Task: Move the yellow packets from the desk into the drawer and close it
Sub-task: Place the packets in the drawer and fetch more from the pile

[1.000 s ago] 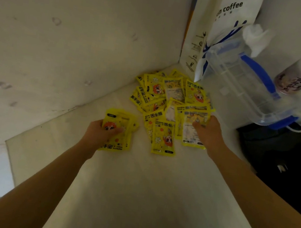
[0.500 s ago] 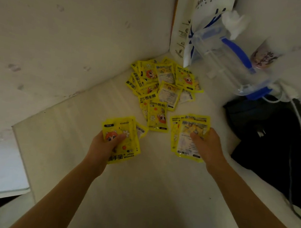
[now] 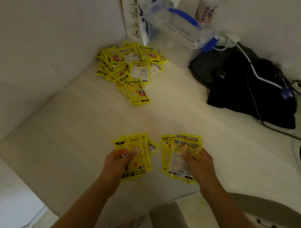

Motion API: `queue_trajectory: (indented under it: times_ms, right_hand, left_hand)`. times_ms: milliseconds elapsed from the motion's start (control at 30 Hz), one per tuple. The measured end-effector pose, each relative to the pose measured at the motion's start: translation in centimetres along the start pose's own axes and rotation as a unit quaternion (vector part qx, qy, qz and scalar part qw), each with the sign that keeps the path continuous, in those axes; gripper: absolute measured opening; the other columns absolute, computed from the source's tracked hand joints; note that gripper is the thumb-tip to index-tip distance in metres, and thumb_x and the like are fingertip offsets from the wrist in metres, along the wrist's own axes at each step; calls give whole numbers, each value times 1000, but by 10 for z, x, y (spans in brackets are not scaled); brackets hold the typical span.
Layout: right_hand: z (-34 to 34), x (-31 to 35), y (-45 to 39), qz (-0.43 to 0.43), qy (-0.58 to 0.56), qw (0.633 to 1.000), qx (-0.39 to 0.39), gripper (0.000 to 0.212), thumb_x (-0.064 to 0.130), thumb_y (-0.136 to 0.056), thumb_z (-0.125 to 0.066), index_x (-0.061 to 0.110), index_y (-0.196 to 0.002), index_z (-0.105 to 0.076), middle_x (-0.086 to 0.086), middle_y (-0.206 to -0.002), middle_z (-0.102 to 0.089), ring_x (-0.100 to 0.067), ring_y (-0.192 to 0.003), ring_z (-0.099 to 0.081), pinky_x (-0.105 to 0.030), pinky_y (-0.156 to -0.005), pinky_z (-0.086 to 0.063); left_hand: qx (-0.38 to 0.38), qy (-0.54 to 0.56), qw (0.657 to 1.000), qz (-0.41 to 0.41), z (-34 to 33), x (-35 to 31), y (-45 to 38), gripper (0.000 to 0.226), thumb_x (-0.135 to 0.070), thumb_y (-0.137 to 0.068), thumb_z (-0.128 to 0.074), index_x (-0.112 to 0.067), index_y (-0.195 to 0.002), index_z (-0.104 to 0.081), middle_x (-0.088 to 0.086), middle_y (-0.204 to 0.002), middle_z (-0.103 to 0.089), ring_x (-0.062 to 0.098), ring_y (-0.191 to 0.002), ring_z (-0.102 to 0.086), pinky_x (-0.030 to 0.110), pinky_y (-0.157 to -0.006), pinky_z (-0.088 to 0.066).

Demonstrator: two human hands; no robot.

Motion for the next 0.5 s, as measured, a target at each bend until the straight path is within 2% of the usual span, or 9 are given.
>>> queue_trajectory:
  times_ms: [167, 233, 300, 367, 500]
  right_hand:
    - [6, -47, 59, -29, -44, 998, -45, 14, 16, -87, -64, 16, -101, -62, -11, -104, -68, -31, -93, -67, -50, -85, -55]
    - [11, -64, 81, -34, -66, 995, -60, 10, 16, -88, -63, 19, -97, -61, -9, -100, -69, -27, -90, -68, -48, -83, -56]
    - [19, -80, 101, -38, -94, 992, -80, 12, 13, -88, -62, 17, -100, -63, -7, -96, -70, -19, -81, -67, -39, -72, -57]
    - [30, -96, 121, -51, -121, 986, -100, 14, 11, -90, -60, 15, -103, -63, -3, -91, -67, -11, -75, -64, -28, -61, -53]
    - [49, -138, 153, -96, -159, 974, -132, 19, 16, -90, -60, 15, -109, -61, -4, -97, -69, -19, -83, -68, -33, -65, -56]
  left_hand:
    - [59, -54, 997, 3, 3, 23, 25, 24, -19, -87, -66, -12, -109, -68, 12, -99, -74, 30, -87, -72, 44, -67, -59]
    - [81, -81, 993, -2, 0, 29, 34, 24, -21, -86, -67, -14, -109, -68, 11, -101, -74, 30, -89, -72, 50, -73, -59]
    - [100, -111, 989, -4, -6, 36, 42, 21, -22, -84, -69, -16, -104, -70, 10, -99, -74, 30, -91, -71, 54, -79, -57]
    - [114, -130, 985, -3, -15, 41, 50, 15, -21, -84, -69, -17, -99, -71, 8, -96, -75, 30, -91, -71, 52, -81, -57]
    - [147, -170, 974, 2, -38, 56, 66, 16, -20, -85, -68, -17, -101, -70, 8, -97, -74, 28, -87, -71, 49, -81, -57]
Point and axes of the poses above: each hand's wrist, its own y-axis away from the middle knuckle, its own z-axis out of the back of the hand, x = y × z, the point moved 7 cm from there along -y, towards the middle knuckle
